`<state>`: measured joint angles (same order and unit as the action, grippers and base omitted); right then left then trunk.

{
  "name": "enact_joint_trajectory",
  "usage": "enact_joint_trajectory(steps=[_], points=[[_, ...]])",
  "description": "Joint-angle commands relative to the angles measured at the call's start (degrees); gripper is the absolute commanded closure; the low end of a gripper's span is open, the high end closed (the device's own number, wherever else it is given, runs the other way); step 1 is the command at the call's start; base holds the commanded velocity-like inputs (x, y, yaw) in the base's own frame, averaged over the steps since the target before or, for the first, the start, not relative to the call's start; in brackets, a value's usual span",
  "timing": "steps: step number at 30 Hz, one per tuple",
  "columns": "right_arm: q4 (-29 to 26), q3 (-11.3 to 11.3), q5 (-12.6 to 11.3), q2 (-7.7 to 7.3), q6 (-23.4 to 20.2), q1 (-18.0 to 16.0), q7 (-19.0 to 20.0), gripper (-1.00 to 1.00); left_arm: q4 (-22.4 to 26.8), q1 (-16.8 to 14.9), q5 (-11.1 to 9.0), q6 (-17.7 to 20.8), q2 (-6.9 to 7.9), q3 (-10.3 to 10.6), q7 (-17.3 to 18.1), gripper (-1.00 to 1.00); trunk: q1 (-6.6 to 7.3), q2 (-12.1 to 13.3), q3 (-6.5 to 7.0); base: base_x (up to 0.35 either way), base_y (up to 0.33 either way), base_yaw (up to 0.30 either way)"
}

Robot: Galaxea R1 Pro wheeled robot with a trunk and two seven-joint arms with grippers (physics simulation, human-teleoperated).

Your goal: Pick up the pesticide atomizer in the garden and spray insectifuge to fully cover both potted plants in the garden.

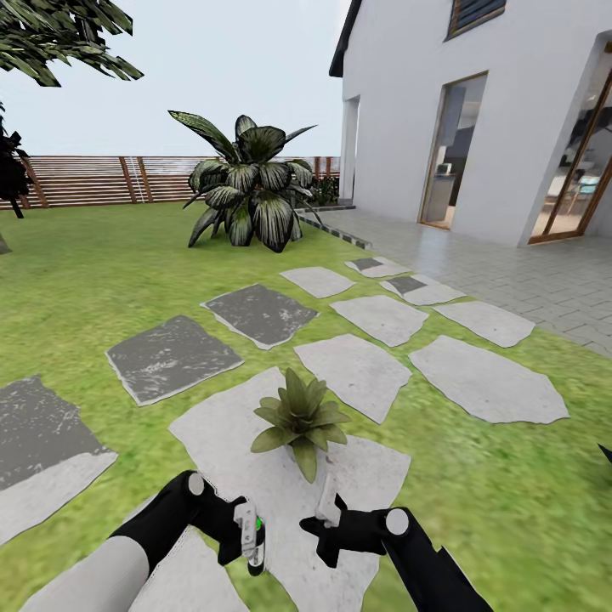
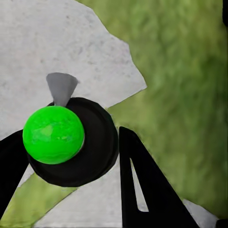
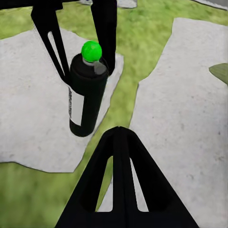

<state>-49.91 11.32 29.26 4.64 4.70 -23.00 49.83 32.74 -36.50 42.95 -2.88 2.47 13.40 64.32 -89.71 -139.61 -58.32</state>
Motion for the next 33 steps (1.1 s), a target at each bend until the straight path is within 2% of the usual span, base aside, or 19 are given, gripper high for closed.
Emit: enact_joint_trajectory(steps=[1, 3, 7, 8, 12, 17, 20, 23, 25, 27, 28, 30, 31, 33], points=[[0.0, -0.1, 0.6, 0.02, 0.5, 0.0, 0.1, 1.0, 0.0, 0.0, 0.2, -0.3, 0.34, 0.2, 0.0, 1.0, 0.01, 0.0, -0.05, 0.0, 0.0, 0.0], [0.0, 0.0, 0.6, -0.02, 0.5, 0.0, 0.1, 1.0, -0.4, 0.2, 0.2, -0.2, 2.51, 0.2, 0.0, 1.0, 0.01, 0.0, -0.05, 0.0, 0.0, 0.0], [0.1, 0.0, 0.6, -0.33, 0.5, 0.0, 0.2, 1.0, -0.5, 0.2, 0.3, 0.0, 4.51, 0.1, -0.1, 1.0, 0.01, 0.0, -0.05, 0.0, 0.0, 0.0], [0.1, 0.0, 0.6, -0.43, 0.5, 0.0, 0.2, -1.0, -0.5, 0.2, 0.2, 0.0, 5.2, 0.0, -0.1, 1.0, 0.01, 0.0, -0.05, 0.0, 0.0, 0.0], [0.0, 0.0, 0.7, -0.61, 0.5, 0.0, 1.4, -1.0, -0.5, 0.2, 0.2, 0.1, 7.17, -0.1, -0.1, 1.0, 0.01, 0.0, -0.05, 0.0, 0.0, 0.0], [0.2, 0.0, 0.8, -0.64, 0.4, 0.0, 2.0, -1.0, -0.5, 0.2, 0.1, 0.4, 8.14, -0.5, -0.3, 1.0, 0.01, 0.0, -0.05, 0.0, 0.0, 0.0], [1.4, -0.2, 0.8, -1.14, 0.6, 0.0, 1.7, -1.0, -0.5, 0.2, -0.2, 1.5, 7.97, -2.0, -1.8, 1.0, 0.01, 0.0, -0.05, 0.0, 0.0, 0.0], [4.3, -0.4, 0.8, -3.08, 0.7, 0.0, -0.7, -1.0, -0.5, 0.2, -0.5, 3.1, 7.63, -5.8, -6.3, 1.0, 0.01, 0.0, -0.05, 0.0, 0.0, 0.0], [6.2, -0.4, 0.7, -4.32, 0.7, 0.0, -3.4, -1.0, -0.5, 0.2, -0.6, 3.7, 7.33, -7.8, -8.4, 1.0, 0.01, 0.0, -0.05, 0.0, 0.0, 0.0], [9.8, -0.4, 0.6, -6.05, 0.8, 0.0, -8.9, -1.0, -0.4, 0.2, -0.6, 5.1, 6.23, -9.4, -9.9, 1.0, 0.01, 0.0, -0.05, 0.0, 0.0, 0.0], [10.9, -0.4, 0.5, -6.42, 0.8, 0.0, -10.6, -1.0, -0.4, 0.2, -0.7, 5.9, 5.86, -9.7, -10.1, 1.0, 0.01, 0.0, -0.05, 0.0, 0.0, 0.0], [15.7, -0.4, 0.4, -7.34, 0.9, 0.0, -18.1, -1.0, -0.1, 0.2, -0.6, 10.1, 4.62, -10.9, -10.7, 1.0, 0.01, 0.0, -0.05, 0.0, 0.0, 0.0], [16.9, -0.4, 0.3, -7.45, 0.9, 0.0, -20.1, -1.0, 0.0, 0.2, -0.6, 11.2, 4.42, -11.1, -10.8, 1.0, 0.01, 0.0, -0.05, 0.0, 0.0, 0.0], [21.2, -0.3, 0.2, -7.61, 1.0, 0.0, -28.5, -1.0, 0.1, 0.2, -0.7, 15.3, 3.88, -11.6, -10.9, 1.0, 0.01, 0.0, -0.05, 0.0, 0.0, 0.0]])
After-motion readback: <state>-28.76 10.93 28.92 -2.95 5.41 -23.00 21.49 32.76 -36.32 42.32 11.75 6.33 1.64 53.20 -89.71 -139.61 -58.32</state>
